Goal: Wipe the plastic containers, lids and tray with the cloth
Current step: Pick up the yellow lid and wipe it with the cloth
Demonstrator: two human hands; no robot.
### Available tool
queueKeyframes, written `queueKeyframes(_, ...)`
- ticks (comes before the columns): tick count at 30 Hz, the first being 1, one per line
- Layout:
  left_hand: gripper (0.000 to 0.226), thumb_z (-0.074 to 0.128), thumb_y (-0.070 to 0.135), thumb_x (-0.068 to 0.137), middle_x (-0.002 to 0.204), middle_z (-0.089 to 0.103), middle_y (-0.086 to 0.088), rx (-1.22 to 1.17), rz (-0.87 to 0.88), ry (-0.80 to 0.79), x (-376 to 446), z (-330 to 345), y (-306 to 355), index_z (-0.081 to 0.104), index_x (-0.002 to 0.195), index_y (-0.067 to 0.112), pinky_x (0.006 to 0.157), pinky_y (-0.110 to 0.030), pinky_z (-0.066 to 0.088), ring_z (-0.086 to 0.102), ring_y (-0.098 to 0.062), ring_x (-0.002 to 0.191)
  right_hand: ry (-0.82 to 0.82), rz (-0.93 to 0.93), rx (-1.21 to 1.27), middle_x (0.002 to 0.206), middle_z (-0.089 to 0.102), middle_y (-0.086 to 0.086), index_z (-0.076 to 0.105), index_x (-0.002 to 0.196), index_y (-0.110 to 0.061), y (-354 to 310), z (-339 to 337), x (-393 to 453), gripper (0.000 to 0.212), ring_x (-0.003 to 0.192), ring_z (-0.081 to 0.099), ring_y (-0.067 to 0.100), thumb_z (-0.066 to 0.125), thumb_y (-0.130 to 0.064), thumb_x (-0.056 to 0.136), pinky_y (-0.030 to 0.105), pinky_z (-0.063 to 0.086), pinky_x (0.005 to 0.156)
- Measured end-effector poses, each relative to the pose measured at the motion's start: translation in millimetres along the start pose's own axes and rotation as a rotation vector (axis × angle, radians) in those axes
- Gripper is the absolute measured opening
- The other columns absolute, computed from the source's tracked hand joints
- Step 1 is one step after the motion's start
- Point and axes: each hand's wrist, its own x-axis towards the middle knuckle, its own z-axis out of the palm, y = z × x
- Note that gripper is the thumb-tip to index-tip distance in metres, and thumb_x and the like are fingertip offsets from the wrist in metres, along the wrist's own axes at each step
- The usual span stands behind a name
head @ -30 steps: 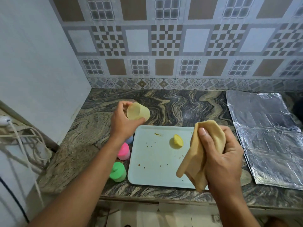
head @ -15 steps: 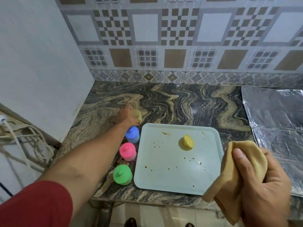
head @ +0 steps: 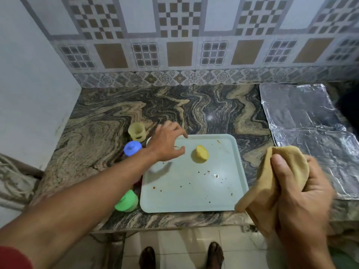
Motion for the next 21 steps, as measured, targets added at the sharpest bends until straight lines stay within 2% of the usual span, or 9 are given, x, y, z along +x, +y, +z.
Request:
queueKeyframes(2, 0.044, 0.071, 0.047, 0.077, 0.121, 0.057, 0.003, 0.072, 0.126, -0.106, 2.7, 17.1, 28.9, 0.067, 0.119, 0.031, 0.103, -0.043, 0.034, 0.047, -0.023, 0.119, 0.003, -0.015, 0.011, 0.081, 0.063, 0.000, 0.065, 0.099, -0.011, -1.8, -3.3, -0.4, 0.019, 0.075, 0.057, 0.014, 0.073, -0.028, 0.097, 0.035, 0.048, 0.068)
queueKeyframes(4, 0.047, 0.075, 0.044, 0.077, 0.126, 0.055, 0.003, 0.142, 0.181, -0.173, 8.2, 33.0, 49.1, 0.066, 0.122, 0.032, 0.103, -0.040, 0.030, 0.044, -0.021, 0.122, 0.007, -0.036, 0.031, 0.079, 0.062, -0.006, 0.064, 0.100, -0.005, -4.5, -8.1, -1.8, 0.027, 0.071, 0.056, 0.006, 0.070, -0.031, 0.093, 0.021, 0.048, 0.065)
queueKeyframes(7, 0.041, 0.071, 0.041, 0.081, 0.126, 0.057, 0.003, 0.241, 0.180, -0.243, 14.8, 47.9, 63.4, 0.068, 0.121, 0.031, 0.105, -0.041, 0.033, 0.046, -0.022, 0.123, 0.020, -0.040, 0.036, 0.077, 0.063, -0.009, 0.064, 0.099, -0.003, -5.1, -16.6, -4.5, 0.029, 0.070, 0.056, 0.003, 0.068, -0.030, 0.091, 0.016, 0.048, 0.065)
queueKeyframes(10, 0.023, 0.063, 0.036, 0.090, 0.113, 0.068, 0.004, 0.274, 0.137, -0.217, 20.9, 51.9, 71.1, 0.075, 0.108, 0.028, 0.098, -0.040, 0.034, 0.056, -0.022, 0.115, 0.053, -0.043, 0.007, 0.075, 0.065, -0.017, 0.065, 0.098, -0.005, -3.4, -27.9, -7.9, 0.024, 0.070, 0.057, -0.004, 0.067, -0.027, 0.090, 0.011, 0.047, 0.066)
queueKeyframes(12, 0.019, 0.061, 0.036, 0.094, 0.106, 0.071, 0.005, 0.194, 0.050, -0.149, 22.3, 47.4, 72.1, 0.076, 0.101, 0.026, 0.097, -0.040, 0.035, 0.063, -0.022, 0.107, 0.063, -0.030, 0.005, 0.074, 0.063, -0.016, 0.064, 0.097, -0.006, -3.7, -34.0, -10.1, 0.024, 0.068, 0.056, -0.003, 0.067, -0.028, 0.090, 0.011, 0.047, 0.065)
queueKeyframes(14, 0.017, 0.060, 0.036, 0.096, 0.107, 0.069, 0.006, 0.132, 0.014, -0.111, 21.0, 39.4, 69.9, 0.073, 0.101, 0.026, 0.099, -0.041, 0.036, 0.065, -0.021, 0.105, 0.070, -0.020, 0.002, 0.074, 0.062, -0.014, 0.064, 0.095, -0.005, -3.6, -37.9, -11.8, 0.024, 0.067, 0.055, -0.003, 0.068, -0.029, 0.090, 0.012, 0.046, 0.063)
queueKeyframes(17, 0.020, 0.062, 0.037, 0.095, 0.115, 0.065, 0.004, 0.144, 0.033, -0.138, 13.3, 29.4, 63.1, 0.069, 0.112, 0.027, 0.102, -0.041, 0.035, 0.060, -0.022, 0.113, 0.066, -0.007, 0.018, 0.077, 0.062, -0.010, 0.065, 0.095, -0.005, -2.2, -38.1, -12.9, 0.026, 0.071, 0.056, 0.003, 0.069, -0.031, 0.091, 0.018, 0.047, 0.065)
queueKeyframes(21, 0.039, 0.066, 0.038, 0.090, 0.127, 0.060, 0.002, 0.232, 0.021, -0.181, 9.5, 33.4, 59.9, 0.064, 0.129, 0.029, 0.105, -0.041, 0.036, 0.054, -0.023, 0.122, 0.033, -0.004, 0.045, 0.080, 0.063, -0.004, 0.065, 0.097, -0.003, -3.3, -36.3, -15.3, 0.027, 0.075, 0.058, 0.008, 0.069, -0.029, 0.092, 0.023, 0.048, 0.067)
